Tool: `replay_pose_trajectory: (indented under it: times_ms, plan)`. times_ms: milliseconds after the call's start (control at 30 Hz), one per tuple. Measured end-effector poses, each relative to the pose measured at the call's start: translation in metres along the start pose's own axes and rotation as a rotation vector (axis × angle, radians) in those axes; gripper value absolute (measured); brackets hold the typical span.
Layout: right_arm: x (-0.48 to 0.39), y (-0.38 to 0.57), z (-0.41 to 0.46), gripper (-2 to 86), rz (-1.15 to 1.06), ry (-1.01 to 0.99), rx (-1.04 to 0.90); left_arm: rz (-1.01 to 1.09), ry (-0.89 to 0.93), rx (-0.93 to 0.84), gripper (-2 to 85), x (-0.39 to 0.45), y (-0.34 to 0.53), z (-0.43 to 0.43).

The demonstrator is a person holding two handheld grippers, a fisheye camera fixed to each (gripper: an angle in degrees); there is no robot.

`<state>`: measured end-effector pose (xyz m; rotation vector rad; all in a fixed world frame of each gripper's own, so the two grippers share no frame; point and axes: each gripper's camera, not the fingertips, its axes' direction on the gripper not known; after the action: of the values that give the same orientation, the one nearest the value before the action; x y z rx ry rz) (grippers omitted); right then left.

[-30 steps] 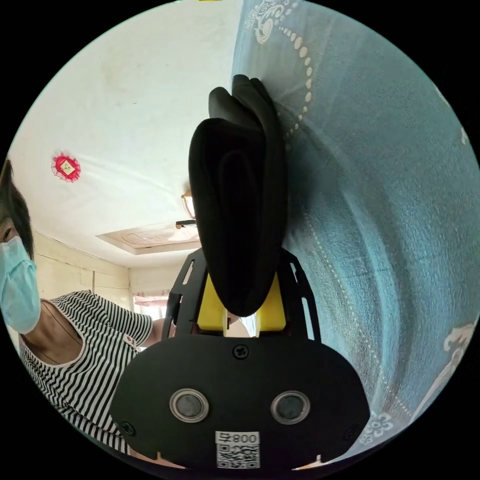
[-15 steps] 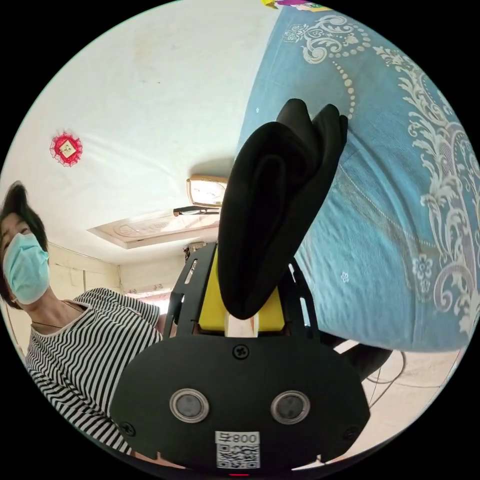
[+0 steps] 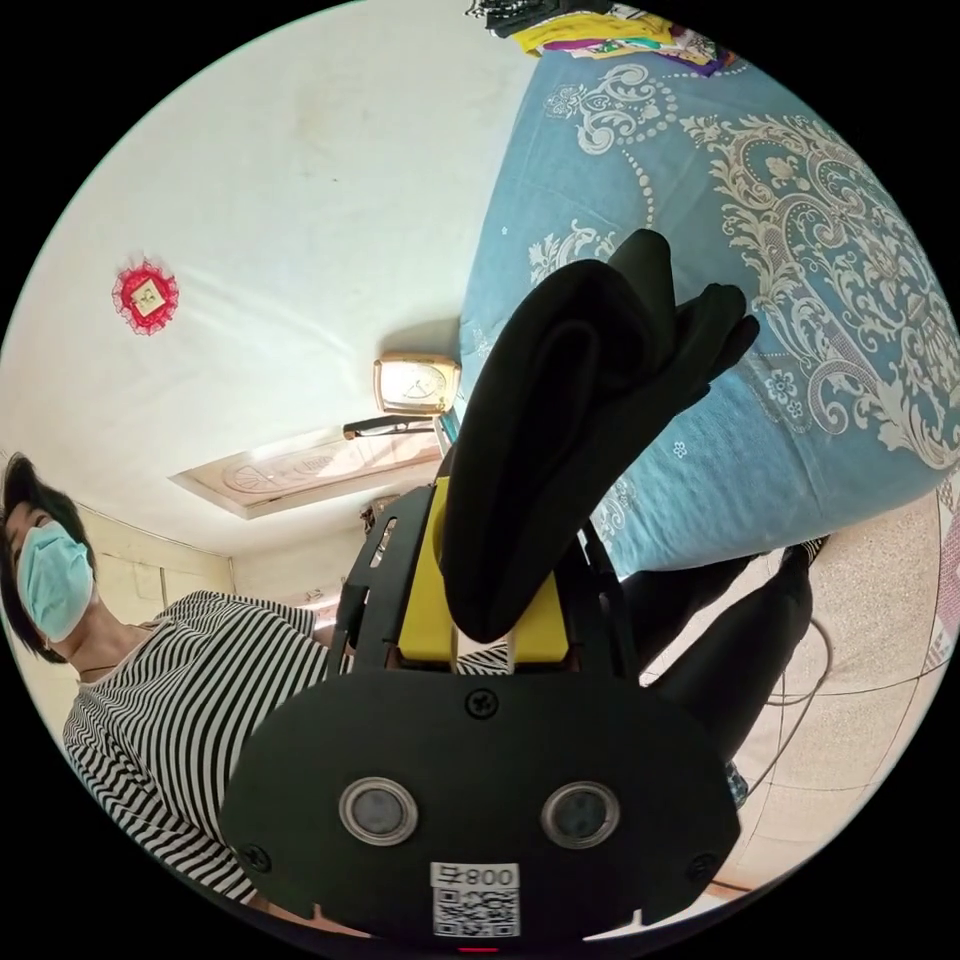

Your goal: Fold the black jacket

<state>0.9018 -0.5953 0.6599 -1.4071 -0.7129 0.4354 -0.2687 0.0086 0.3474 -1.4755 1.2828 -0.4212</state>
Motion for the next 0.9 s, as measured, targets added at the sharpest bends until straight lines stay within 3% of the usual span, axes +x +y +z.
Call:
replay_pose_trajectory:
  times_ms: [333,667,900]
  plan:
    - [-0.007,0.044,-0.123,8.1,-0.09,-0.045,0.084,0.09,-0.053,-0.038,9.1,0.011,-0.02,0.159]
    - [-0.032,0.047,-0.291,8.1,-0.314,-0.052,0.021,0.243,-0.032,0.098,8.8,0.022,-0.023,0.363]
    - [-0.069,0.034,-0.385,8.0,-0.455,-0.052,0.036,0.335,-0.024,0.146,8.6,0.033,-0.06,0.446]
